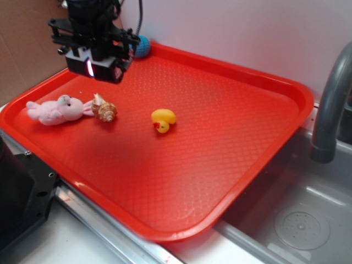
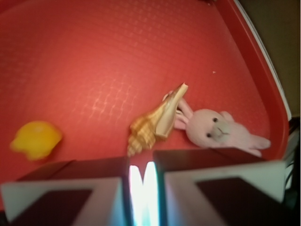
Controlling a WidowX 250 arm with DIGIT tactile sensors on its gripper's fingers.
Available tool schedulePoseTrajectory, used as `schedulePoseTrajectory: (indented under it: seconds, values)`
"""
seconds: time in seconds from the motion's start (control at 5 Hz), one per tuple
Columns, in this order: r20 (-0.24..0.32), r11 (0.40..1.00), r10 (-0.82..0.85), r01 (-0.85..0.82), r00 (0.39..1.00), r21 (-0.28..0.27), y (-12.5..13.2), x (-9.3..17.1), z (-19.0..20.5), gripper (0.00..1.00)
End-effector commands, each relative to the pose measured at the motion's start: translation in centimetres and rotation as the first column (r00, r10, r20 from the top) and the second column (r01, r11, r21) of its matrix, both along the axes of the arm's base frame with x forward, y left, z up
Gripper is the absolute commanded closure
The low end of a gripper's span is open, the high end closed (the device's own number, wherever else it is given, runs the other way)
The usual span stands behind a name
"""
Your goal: Grab the shell.
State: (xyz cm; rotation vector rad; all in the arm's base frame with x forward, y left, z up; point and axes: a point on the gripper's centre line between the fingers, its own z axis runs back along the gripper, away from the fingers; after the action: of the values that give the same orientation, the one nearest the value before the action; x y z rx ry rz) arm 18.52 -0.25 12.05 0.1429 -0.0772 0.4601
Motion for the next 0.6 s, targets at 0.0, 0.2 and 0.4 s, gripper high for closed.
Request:
schedulePoseTrajectory:
  seconds: [0.0,0.2,0.4]
  values:
    - [0.066,0.941,0.329,-0.321,0.942,-0.110,3.0,-1.6,-4.2,0.00]
    - [0.083,0.930,0.342,-0.324,0.936,-0.175,2.7,-0.4,-6.7,0.00]
    - [0.070,0.911,0.384,-0.366,0.921,-0.187,3.0,0.1,-7.7,0.00]
